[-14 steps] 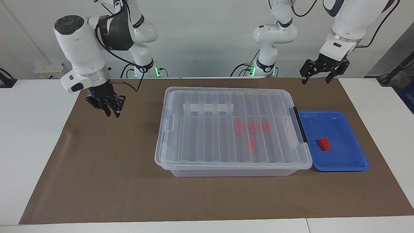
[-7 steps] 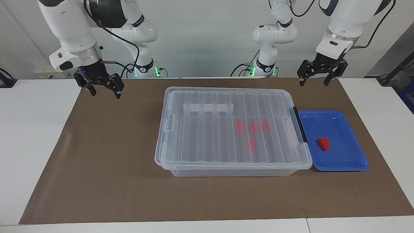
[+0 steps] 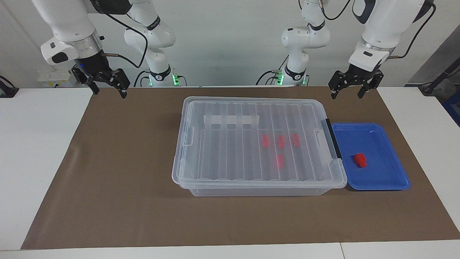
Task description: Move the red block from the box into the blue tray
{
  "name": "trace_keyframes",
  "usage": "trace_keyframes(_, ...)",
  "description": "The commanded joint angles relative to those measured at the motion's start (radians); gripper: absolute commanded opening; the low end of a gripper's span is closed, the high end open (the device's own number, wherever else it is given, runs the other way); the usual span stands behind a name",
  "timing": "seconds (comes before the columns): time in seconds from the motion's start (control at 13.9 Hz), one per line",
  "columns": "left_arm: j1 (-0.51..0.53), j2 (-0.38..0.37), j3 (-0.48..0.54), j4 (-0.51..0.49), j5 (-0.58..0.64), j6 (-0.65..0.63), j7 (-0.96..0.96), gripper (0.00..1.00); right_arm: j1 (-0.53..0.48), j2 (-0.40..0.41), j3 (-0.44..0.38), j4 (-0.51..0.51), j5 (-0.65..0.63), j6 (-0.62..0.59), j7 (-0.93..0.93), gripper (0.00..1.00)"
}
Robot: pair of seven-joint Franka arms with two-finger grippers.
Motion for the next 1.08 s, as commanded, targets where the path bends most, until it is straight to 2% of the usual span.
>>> trace_keyframes(0.0,-0.027,0.047,0.014,0.048,0.005,-0.008,0.003,1.00,-0.010,0.014,0.008,0.016,0.022,-0.034,-0.016,1.00)
trace_keyframes(0.5,-0.032,0.007,0.002,0.026,0.006,-0.017,0.011,1.00,0.002,0.014,0.008,0.013,0.010,-0.034,-0.021,1.00)
trace_keyframes(1.01,-0.017,0.004,0.011,0.026,0.006,-0.026,0.009,1.00,0.002,0.009,0.012,0.010,0.010,-0.034,-0.050,1.00)
